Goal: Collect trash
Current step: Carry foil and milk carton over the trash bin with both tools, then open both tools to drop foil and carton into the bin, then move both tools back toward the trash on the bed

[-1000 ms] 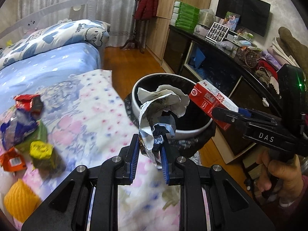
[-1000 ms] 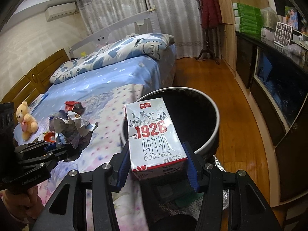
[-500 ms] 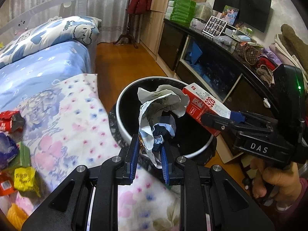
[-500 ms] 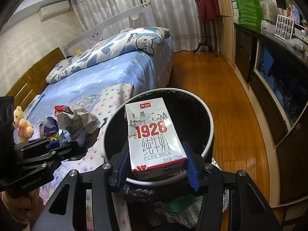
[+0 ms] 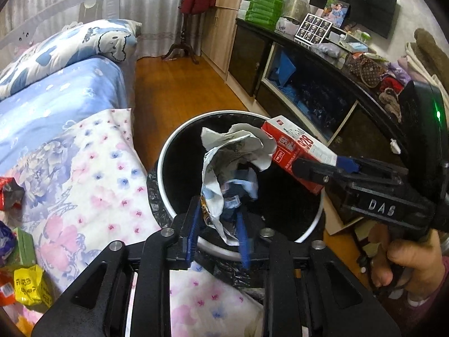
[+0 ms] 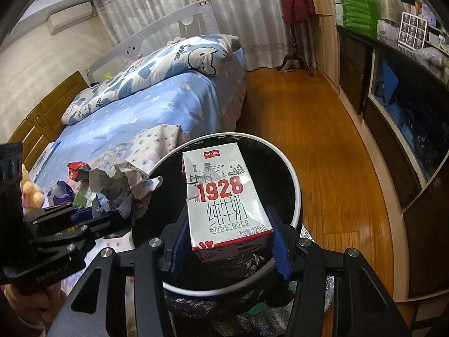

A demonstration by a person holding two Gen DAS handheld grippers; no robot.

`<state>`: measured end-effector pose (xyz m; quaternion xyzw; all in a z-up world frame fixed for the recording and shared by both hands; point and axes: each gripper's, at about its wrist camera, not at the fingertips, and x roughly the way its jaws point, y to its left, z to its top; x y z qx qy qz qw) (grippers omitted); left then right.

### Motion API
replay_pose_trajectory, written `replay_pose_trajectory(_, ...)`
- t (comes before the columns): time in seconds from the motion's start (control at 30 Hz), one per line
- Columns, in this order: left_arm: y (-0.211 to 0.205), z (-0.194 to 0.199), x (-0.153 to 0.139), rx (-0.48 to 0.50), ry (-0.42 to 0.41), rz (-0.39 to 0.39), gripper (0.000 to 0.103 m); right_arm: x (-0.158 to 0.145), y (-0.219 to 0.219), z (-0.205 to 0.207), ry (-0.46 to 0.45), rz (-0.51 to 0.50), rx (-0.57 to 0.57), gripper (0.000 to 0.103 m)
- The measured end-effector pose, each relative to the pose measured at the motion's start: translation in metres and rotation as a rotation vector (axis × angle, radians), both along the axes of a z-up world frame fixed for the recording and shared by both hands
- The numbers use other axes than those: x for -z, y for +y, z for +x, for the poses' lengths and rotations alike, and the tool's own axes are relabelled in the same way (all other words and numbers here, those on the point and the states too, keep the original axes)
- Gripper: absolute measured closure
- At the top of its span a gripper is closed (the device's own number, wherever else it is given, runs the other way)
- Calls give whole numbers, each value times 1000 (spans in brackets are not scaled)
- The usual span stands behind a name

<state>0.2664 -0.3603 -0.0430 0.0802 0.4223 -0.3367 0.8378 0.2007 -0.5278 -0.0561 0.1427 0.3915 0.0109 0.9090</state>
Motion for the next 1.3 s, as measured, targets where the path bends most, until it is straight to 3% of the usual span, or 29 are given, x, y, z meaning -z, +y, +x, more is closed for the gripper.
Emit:
replay_pose_trajectory(0.1, 3, -1, 0, -10, -1, -12, 49, 1, -7, 3, 5, 34, 10, 48)
replay_pose_trajectory(0.17, 9, -3, -1, -19, -1, -24, 44, 1, -10, 2, 4, 55, 21, 46)
replay_pose_trajectory(0.27, 24, -10, 0, -38, -3, -37, 44, -2, -10, -4, -16, 66, 39, 44)
replay_pose_trajectory(0.5, 83, -40, 11, -136, -6, -66, 38, -11, 8, -28, -77, 106, 58, 20)
replay_pose_trajectory(0.63, 117, -57, 15, -192, -6, -67, 38, -14, 33, -40, -97, 123, 33, 14)
replay_pose_trajectory(1.3, 269, -117, 32, -434, -23, -100, 37, -2, 183, -67, -76, 141, -209, 13)
